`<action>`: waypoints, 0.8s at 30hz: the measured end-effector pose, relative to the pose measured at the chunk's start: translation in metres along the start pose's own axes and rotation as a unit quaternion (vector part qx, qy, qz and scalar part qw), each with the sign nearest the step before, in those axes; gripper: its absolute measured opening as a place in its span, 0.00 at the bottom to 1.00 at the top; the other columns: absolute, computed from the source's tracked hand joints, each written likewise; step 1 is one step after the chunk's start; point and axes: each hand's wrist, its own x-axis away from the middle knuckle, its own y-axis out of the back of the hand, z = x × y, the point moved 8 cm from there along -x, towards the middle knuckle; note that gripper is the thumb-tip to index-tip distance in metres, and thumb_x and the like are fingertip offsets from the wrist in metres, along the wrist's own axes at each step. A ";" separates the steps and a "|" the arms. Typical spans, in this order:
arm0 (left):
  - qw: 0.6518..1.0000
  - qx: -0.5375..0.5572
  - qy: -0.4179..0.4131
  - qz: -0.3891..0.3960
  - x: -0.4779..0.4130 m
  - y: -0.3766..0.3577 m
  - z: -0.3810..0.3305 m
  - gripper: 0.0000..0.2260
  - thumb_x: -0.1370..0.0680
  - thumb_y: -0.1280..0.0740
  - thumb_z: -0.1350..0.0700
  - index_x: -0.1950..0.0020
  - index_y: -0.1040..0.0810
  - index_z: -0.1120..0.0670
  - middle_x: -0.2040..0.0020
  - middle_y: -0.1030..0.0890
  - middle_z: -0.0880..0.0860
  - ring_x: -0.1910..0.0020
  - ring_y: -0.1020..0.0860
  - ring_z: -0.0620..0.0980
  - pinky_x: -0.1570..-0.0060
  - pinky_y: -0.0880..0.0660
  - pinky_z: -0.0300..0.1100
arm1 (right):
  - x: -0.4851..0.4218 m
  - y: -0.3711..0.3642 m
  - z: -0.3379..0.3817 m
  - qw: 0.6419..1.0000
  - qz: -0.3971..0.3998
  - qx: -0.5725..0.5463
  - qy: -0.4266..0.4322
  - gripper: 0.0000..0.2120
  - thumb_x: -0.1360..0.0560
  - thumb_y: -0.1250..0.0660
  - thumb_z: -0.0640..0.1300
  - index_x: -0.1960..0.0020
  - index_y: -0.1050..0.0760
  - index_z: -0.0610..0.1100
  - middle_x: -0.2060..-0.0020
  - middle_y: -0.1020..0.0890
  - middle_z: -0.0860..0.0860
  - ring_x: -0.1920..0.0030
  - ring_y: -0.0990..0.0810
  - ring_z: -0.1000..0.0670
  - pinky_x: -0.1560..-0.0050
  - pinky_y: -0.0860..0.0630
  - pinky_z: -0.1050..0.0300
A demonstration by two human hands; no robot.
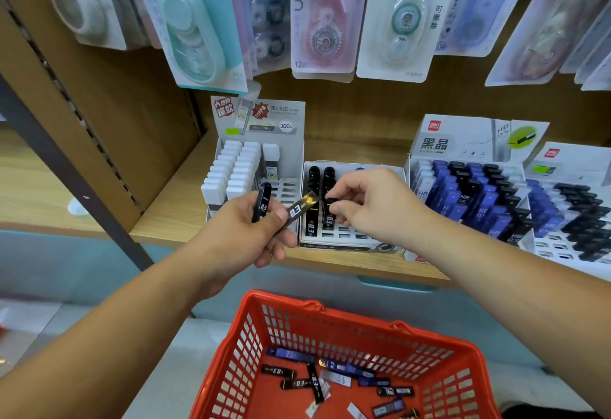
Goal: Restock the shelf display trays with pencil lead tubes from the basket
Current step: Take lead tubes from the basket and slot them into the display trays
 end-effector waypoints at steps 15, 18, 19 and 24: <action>0.989 -0.074 -0.112 -0.066 -0.003 -0.002 -0.028 0.07 0.16 0.34 0.50 0.49 0.21 0.51 0.67 0.20 0.50 0.68 0.29 0.49 0.65 0.31 0.47 | 0.018 0.004 0.033 0.993 0.007 0.050 0.109 0.16 0.25 0.32 0.32 0.43 0.16 0.46 0.52 0.18 0.55 0.64 0.23 0.56 0.61 0.29 0.68; 0.988 -0.080 -0.121 -0.059 -0.004 -0.010 -0.035 0.08 0.15 0.35 0.49 0.50 0.21 0.50 0.68 0.21 0.50 0.69 0.29 0.45 0.65 0.32 0.43 | 0.018 0.005 0.032 0.997 0.048 -0.016 0.063 0.08 0.22 0.27 0.39 0.45 0.15 0.47 0.66 0.17 0.59 0.71 0.25 0.61 0.67 0.30 0.71; 0.988 -0.077 -0.120 -0.053 -0.004 -0.013 -0.036 0.09 0.15 0.36 0.49 0.49 0.20 0.50 0.68 0.22 0.50 0.70 0.29 0.45 0.66 0.32 0.42 | 0.017 0.004 0.031 0.997 0.056 -0.027 0.054 0.09 0.22 0.26 0.40 0.43 0.15 0.47 0.67 0.17 0.58 0.71 0.26 0.61 0.66 0.29 0.71; 0.999 0.021 -0.028 -0.037 -0.007 -0.016 -0.027 0.16 0.13 0.43 0.44 0.43 0.23 0.54 0.69 0.29 0.51 0.74 0.38 0.47 0.72 0.42 0.40 | 0.020 0.000 0.016 0.988 0.127 -0.083 0.001 0.26 0.20 0.29 0.37 0.26 0.28 0.54 0.66 0.18 0.52 0.68 0.21 0.51 0.66 0.23 0.57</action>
